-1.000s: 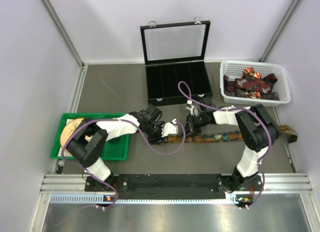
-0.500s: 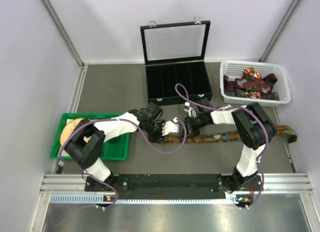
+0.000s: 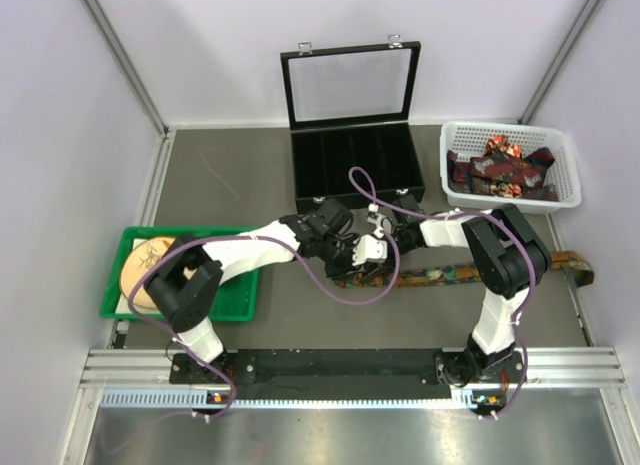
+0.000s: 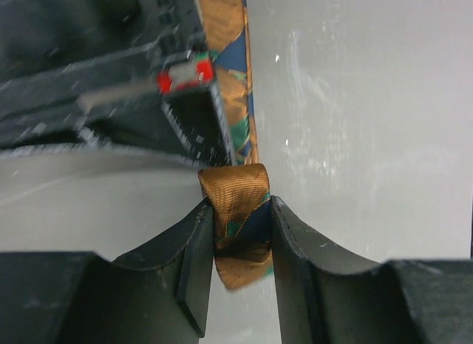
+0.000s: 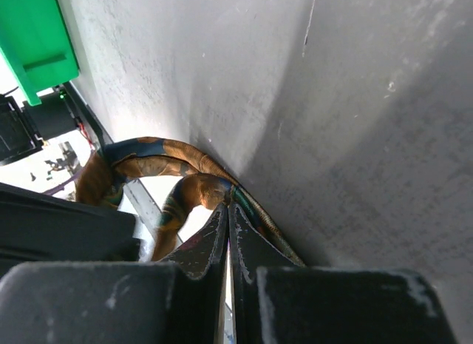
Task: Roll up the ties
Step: Roll the tie at the center of the board.
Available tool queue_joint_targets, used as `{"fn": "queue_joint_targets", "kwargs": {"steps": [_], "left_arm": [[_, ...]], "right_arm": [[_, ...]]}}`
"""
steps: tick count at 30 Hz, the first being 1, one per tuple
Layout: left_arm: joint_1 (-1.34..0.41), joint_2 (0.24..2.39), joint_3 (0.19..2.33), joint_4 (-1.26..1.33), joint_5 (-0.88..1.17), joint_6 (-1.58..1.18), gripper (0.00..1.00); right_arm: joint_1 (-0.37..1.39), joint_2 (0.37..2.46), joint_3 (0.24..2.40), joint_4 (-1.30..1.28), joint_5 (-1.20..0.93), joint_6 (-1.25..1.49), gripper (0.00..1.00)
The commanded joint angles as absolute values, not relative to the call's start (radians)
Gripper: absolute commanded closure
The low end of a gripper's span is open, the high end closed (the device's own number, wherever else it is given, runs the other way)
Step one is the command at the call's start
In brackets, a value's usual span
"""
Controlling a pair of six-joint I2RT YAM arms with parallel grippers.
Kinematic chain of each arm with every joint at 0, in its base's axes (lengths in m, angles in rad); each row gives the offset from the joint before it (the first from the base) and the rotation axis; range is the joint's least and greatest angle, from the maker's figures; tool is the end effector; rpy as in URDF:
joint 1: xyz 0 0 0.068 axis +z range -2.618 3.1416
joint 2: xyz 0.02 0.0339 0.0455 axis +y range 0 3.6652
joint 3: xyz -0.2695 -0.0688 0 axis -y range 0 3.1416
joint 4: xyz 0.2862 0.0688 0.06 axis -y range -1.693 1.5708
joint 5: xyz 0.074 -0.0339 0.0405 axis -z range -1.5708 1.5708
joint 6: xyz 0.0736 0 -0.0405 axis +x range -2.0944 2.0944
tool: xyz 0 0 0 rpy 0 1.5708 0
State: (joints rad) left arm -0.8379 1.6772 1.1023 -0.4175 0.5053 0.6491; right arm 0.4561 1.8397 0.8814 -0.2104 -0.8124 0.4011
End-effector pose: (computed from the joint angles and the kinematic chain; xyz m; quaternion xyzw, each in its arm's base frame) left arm 0.2392 -0.3190 0.1603 0.6806 0.6349 -0.2646 0.2523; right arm 0.2943 0.2039 0.0590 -0.1036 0.8976 0.4284 0.0059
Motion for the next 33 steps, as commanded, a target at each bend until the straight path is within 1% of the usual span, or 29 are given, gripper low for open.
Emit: {"fn": "queue_joint_targets", "kwargs": {"steps": [1, 6, 8, 9, 10, 12, 13, 16, 18, 22, 33], "left_arm": [[-0.865, 1.735, 1.149, -0.345, 0.534, 0.606, 0.6], [-0.867, 1.759, 1.152, -0.331, 0.517, 0.612, 0.6], [-0.867, 1.756, 1.144, -0.331, 0.52, 0.618, 0.6], [-0.867, 1.756, 1.14, -0.328, 0.52, 0.62, 0.6], [-0.867, 1.756, 1.137, -0.325, 0.519, 0.621, 0.6], [-0.867, 1.758, 1.135, -0.321, 0.522, 0.624, 0.6], [-0.867, 1.759, 1.134, -0.318, 0.522, 0.623, 0.6], [-0.867, 1.759, 1.135, -0.311, 0.522, 0.621, 0.6], [-0.865, 1.761, 1.135, -0.31, 0.522, 0.621, 0.6], [-0.865, 1.769, 1.14, -0.305, 0.523, 0.617, 0.6], [-0.865, 1.779, 1.138, -0.285, 0.534, 0.607, 0.6]], "right_arm": [[0.465, 1.798, 0.923, -0.254, -0.779, 0.345, 1.0], [0.39, 1.721, 0.946, -0.4, -0.793, 0.253, 1.0], [0.362, 1.695, 0.951, -0.477, -0.82, 0.201, 0.96], [0.339, 1.692, 0.95, -0.492, -0.839, 0.186, 0.94], [0.328, 1.689, 0.946, -0.517, -0.865, 0.158, 0.88], [0.319, 1.686, 0.936, -0.515, -0.917, 0.144, 0.82], [0.318, 1.689, 0.931, -0.506, -0.945, 0.149, 0.75], [0.319, 1.721, 0.922, -0.425, -1.047, 0.207, 0.67], [0.319, 1.746, 0.916, -0.342, -1.095, 0.259, 0.65], [0.334, 1.781, 0.92, -0.29, -1.141, 0.287, 0.65], [0.364, 1.845, 0.881, -0.241, -1.129, 0.29, 0.65]]}}
